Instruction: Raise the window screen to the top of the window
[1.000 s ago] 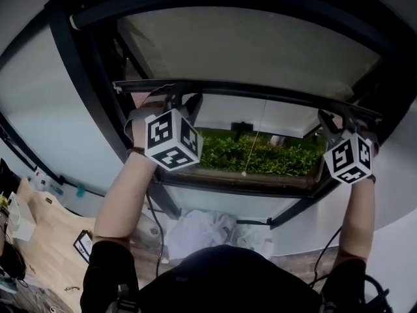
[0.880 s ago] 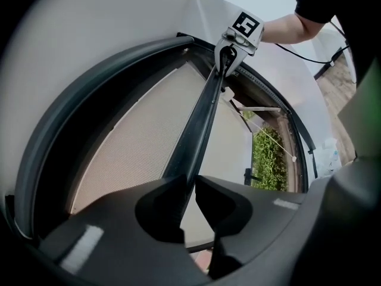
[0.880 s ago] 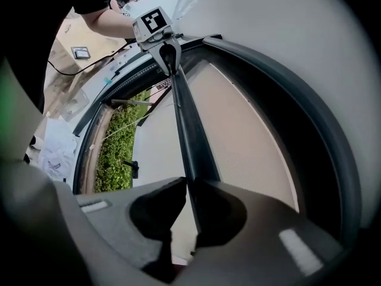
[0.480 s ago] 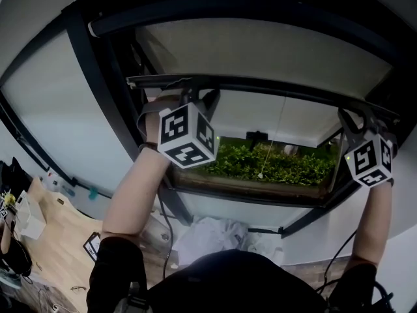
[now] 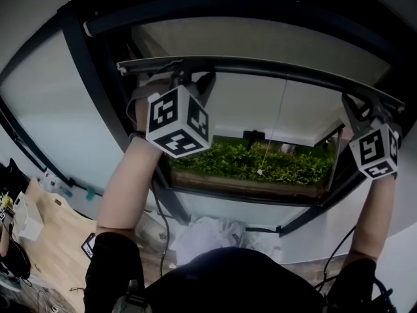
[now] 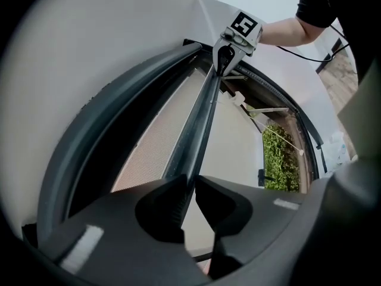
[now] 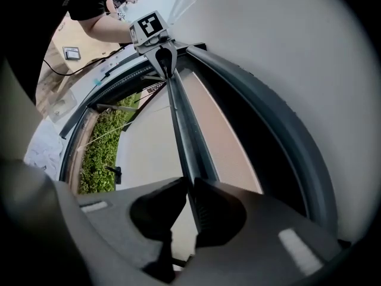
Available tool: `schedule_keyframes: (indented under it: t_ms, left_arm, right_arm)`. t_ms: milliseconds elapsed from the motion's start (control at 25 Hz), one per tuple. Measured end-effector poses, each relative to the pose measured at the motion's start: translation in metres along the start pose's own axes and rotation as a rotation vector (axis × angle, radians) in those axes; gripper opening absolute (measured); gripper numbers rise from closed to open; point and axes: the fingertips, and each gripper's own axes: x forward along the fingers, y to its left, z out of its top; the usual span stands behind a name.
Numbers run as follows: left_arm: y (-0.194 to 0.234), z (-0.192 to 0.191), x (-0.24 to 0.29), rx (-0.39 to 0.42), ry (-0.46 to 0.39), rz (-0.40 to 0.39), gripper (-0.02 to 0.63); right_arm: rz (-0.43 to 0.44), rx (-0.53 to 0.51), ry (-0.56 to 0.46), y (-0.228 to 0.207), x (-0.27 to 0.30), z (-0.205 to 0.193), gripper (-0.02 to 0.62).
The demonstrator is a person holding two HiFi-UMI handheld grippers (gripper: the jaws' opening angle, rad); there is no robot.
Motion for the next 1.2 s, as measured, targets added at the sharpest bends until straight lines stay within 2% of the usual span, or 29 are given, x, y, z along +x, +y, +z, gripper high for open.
schedule_keyframes:
  t_ms: [240,400,720,1200]
  left_arm:
    - [0.017,0.006,-0.002,0.031,0.008,0.015,0.049]
    - [0.029,0.011,-0.004,0.047,0.018,-0.001,0.048]
    - [0.050,0.018,-0.001,0.056,0.034,0.020,0.048]
    - [0.090,0.035,-0.014,0.095,0.009,0.179,0.049]
  right_arm:
    - [-0.020,-0.005,-0.006,-0.017,-0.001,0.007,0.040]
    - [-0.011,-0.008,-0.012,-0.029,-0.003,0.012,0.041]
    - [-0.065,-0.020,-0.008,-0.051,-0.001,0.016,0.040]
    - [-0.287,0.018,-0.101,-0.090,-0.011,0.033,0.053]
